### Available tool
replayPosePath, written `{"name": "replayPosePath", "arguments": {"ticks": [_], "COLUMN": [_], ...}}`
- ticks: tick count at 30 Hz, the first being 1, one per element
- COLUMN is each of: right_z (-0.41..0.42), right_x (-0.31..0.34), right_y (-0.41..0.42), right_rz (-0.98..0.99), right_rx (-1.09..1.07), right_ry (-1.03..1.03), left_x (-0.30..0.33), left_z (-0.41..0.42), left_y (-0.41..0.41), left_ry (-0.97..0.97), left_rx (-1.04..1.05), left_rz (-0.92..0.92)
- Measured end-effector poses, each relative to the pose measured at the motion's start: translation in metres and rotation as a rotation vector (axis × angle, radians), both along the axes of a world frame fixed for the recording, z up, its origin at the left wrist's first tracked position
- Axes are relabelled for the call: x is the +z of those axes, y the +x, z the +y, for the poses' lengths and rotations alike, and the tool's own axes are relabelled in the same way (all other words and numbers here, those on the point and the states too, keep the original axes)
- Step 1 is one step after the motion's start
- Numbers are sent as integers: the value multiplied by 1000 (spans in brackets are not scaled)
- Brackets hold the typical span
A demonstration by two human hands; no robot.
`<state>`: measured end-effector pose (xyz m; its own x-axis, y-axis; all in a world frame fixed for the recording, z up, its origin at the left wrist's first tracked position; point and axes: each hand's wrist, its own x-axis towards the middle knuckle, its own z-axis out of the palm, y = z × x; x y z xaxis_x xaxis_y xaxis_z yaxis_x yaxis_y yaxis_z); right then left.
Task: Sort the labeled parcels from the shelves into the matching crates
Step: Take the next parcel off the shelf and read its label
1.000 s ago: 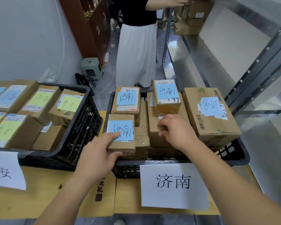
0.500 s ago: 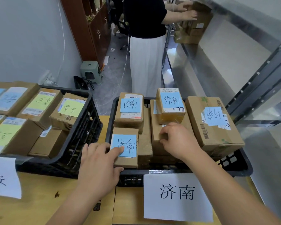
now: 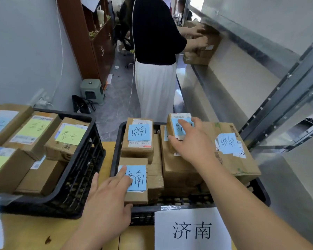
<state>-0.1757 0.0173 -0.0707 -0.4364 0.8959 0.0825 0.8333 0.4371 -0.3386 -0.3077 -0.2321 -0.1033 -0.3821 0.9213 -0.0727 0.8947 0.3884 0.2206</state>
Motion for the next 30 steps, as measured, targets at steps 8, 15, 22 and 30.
{"name": "replayPosePath", "arguments": {"ticks": [8, 15, 22, 30], "right_z": [-21, -113, -157, -173], "right_x": [7, -4, -12, -9], "right_y": [-4, 16, 27, 18], "right_rz": [109, 100, 88, 98], "right_rx": [5, 44, 69, 34], "right_ry": [-79, -54, -44, -84], "left_x": [-3, -4, -2, 6], "left_z": [0, -1, -1, -3], "left_y": [-5, -13, -31, -48], "left_ry": [29, 53, 54, 37], "left_rx": [7, -8, -49, -115], "left_rz": [-43, -68, -46, -62]}}
